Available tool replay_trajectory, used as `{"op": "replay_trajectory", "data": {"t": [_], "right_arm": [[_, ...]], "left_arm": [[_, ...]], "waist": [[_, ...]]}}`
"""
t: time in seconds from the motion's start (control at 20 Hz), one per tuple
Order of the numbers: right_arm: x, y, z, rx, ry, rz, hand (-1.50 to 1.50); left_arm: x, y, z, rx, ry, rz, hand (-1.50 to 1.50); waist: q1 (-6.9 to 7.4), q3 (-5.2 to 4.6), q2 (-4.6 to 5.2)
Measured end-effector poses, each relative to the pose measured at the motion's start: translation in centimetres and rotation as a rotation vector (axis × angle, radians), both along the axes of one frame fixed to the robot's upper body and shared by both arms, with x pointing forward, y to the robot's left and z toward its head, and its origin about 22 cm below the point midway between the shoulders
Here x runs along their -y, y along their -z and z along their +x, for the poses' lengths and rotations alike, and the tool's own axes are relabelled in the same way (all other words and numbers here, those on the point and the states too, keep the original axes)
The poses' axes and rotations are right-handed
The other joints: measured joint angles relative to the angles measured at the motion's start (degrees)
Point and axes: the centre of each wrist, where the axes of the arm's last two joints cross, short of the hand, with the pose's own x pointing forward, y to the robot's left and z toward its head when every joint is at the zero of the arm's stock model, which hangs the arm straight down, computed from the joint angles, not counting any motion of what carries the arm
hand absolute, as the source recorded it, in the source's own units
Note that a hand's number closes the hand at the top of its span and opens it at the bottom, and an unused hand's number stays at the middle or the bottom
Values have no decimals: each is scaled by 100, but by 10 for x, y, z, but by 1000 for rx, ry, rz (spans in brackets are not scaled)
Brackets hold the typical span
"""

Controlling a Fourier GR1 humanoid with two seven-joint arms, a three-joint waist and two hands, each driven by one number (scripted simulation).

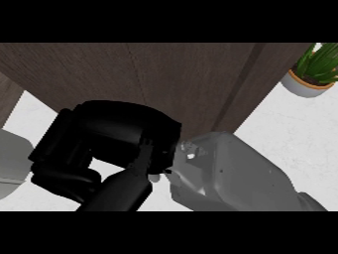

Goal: Pick up the bottled water, place it into the cabinet and close the cabinet

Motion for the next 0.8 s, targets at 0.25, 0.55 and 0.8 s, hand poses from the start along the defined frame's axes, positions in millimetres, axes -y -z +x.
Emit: {"op": "replay_trajectory", "data": {"t": [0.25, 0.55, 0.8], "right_arm": [[11, 17, 26, -77, 36, -4, 150], [42, 38, 67, -108, 120, 9, 150], [57, 47, 94, -68, 216, 41, 150]], "left_arm": [[-7, 1, -19, -9, -33, 0, -150], [-10, 4, -26, 3, -55, 1, -150], [-12, 4, -28, -4, -54, 6, -150]], "waist": [[-122, 8, -6], [-189, 20, 2], [-192, 16, -3]]}}
